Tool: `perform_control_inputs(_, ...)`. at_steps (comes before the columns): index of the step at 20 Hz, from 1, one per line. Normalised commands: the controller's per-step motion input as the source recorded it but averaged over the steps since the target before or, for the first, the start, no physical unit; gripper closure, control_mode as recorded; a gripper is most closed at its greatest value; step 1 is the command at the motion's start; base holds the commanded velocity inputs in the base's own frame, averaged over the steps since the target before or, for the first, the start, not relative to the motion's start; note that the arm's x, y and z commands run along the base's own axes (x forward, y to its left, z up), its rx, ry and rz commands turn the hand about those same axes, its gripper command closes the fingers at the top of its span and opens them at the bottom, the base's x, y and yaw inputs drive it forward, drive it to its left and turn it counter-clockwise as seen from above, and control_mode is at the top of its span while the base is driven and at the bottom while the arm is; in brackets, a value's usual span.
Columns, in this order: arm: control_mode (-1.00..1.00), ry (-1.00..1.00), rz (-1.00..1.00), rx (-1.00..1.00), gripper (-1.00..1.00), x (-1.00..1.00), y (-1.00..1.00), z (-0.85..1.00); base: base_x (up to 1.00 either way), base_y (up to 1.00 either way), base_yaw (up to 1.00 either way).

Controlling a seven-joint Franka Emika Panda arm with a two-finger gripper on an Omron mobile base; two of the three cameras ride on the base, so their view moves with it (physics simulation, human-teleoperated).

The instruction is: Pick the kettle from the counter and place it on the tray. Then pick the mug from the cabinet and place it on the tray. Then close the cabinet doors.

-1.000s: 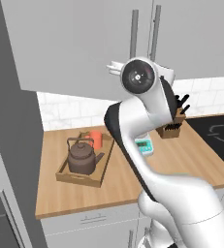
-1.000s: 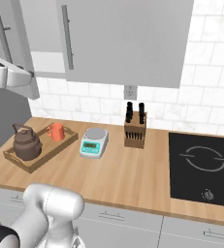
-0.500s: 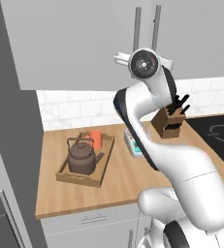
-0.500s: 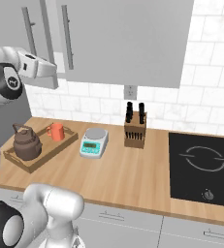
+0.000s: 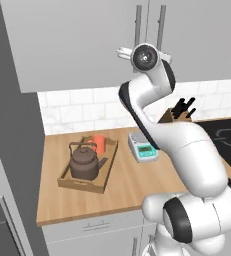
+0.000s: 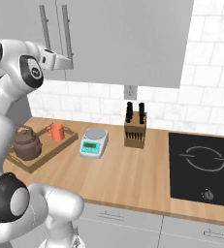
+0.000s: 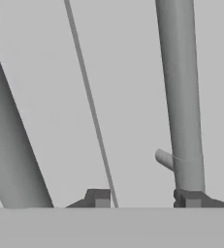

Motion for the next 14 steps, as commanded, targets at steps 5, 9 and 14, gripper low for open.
perform_control_inputs(5, -1.0, -0.02, 0.0, 0.01, -1.0, 0.88, 0.12, -0.25, 0.0, 0.0, 0.0)
perform_control_inputs(9, -1.0, -0.03, 0.0, 0.01, -1.0, 0.85, 0.1, -0.29, 0.0, 0.0, 0.0)
perform_control_inputs(14, -1.0, 0.0, 0.01, 0.0, -1.0, 0.73, 0.02, -0.26, 0.0, 0.0, 0.0)
